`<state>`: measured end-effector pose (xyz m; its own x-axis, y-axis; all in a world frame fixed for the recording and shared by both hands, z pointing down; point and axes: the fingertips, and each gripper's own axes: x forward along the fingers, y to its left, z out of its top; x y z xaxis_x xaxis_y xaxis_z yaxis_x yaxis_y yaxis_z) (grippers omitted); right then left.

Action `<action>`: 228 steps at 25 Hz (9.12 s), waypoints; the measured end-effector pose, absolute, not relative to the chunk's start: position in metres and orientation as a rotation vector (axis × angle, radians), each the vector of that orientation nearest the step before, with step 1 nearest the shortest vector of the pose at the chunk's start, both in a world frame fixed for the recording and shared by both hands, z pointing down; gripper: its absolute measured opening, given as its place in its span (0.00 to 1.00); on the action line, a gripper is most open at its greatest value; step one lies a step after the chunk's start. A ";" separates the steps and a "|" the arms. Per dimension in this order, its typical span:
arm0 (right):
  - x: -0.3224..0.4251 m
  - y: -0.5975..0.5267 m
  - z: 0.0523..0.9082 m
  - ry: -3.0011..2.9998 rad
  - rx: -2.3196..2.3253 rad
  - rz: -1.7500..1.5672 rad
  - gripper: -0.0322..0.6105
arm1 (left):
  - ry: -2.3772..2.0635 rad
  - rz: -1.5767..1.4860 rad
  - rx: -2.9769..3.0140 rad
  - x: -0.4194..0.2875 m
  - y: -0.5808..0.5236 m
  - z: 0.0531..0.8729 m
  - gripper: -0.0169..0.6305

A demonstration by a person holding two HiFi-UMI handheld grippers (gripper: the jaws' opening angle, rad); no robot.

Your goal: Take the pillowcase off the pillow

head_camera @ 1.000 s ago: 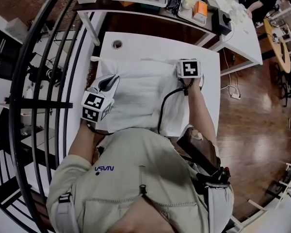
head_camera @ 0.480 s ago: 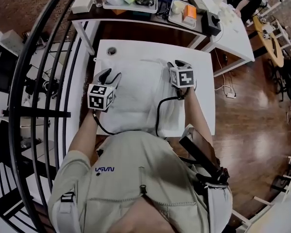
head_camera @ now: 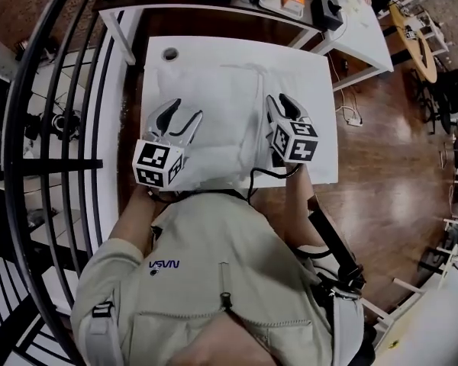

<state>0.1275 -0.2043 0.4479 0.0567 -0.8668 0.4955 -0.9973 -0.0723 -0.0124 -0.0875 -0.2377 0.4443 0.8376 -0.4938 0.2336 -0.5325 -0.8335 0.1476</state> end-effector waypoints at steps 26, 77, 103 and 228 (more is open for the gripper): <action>0.054 -0.055 0.499 -2.041 1.851 0.431 0.26 | -0.962 0.595 2.748 -0.068 -0.086 0.511 0.42; 0.153 0.007 0.597 -1.367 1.958 0.732 0.07 | -0.725 0.828 2.683 -0.084 -0.100 0.596 0.06; 0.163 -0.041 0.458 -2.016 2.017 0.610 0.20 | -0.889 0.499 2.890 -0.036 -0.116 0.446 0.24; 0.166 -0.044 0.489 -2.040 2.074 0.531 0.25 | -0.865 0.604 2.840 0.021 -0.095 0.481 0.21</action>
<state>0.1659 -0.0442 0.4894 -0.0077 -0.9263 0.3767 -0.9924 -0.0393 -0.1169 0.0210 -0.0947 0.4809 0.7580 -0.5115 0.4046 -0.5562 -0.8310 -0.0086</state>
